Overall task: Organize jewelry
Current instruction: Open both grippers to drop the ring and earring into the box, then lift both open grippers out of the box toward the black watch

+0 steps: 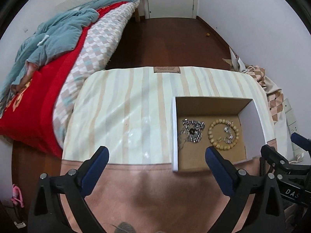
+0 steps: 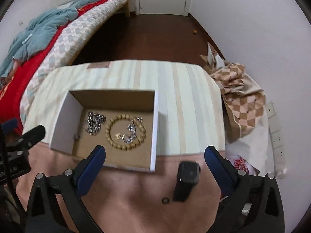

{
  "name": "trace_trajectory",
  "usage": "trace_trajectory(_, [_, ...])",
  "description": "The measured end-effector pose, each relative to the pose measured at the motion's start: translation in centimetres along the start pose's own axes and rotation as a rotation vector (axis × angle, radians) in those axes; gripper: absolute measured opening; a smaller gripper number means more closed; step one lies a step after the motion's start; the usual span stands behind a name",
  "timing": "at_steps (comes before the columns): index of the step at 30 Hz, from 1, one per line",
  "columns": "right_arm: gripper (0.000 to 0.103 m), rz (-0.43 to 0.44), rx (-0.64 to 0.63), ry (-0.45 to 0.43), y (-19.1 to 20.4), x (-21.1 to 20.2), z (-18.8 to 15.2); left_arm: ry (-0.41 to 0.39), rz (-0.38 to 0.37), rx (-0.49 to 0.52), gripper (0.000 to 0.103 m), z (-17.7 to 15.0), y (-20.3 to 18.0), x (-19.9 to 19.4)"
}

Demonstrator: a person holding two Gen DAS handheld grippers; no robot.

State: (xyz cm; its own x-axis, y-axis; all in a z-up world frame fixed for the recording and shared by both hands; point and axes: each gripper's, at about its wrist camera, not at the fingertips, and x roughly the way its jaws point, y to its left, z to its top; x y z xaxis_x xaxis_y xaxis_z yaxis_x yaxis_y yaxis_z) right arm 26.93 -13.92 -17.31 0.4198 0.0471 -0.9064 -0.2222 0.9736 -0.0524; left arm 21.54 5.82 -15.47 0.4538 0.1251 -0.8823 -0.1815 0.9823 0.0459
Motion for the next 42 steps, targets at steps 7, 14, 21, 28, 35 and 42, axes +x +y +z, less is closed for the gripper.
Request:
trace_trajectory(7, [0.103, -0.018, 0.014, -0.035, -0.2, -3.3, -1.7, -0.069, 0.019, -0.005, 0.101, -1.6, -0.2, -4.2])
trace_trajectory(14, [0.103, 0.007, 0.021, -0.107, 0.2, -8.7, -3.4, -0.153, 0.025, -0.012, 0.101, -3.0, 0.0, -9.5])
trace_trajectory(21, [0.103, 0.015, 0.023, -0.184, 0.3, -13.8, -4.8, -0.201, 0.019, -0.021, 0.101, -4.6, 0.4, -13.2])
trace_trajectory(28, [0.103, 0.032, 0.027, -0.239, 0.5, -17.5, -5.8, -0.249, 0.023, -0.028, 0.101, -5.7, 0.4, -16.2])
trace_trajectory(35, [0.103, 0.081, 0.057, -0.261, -0.2, -18.4, -6.9, -0.267, 0.065, -0.074, 0.101, -6.7, 0.3, -15.7])
trace_trajectory(42, [0.103, 0.103, 0.198, -0.122, -5.8, -11.6, -10.0, -0.121, 0.078, -0.037, 0.101, -8.6, -3.1, -8.0])
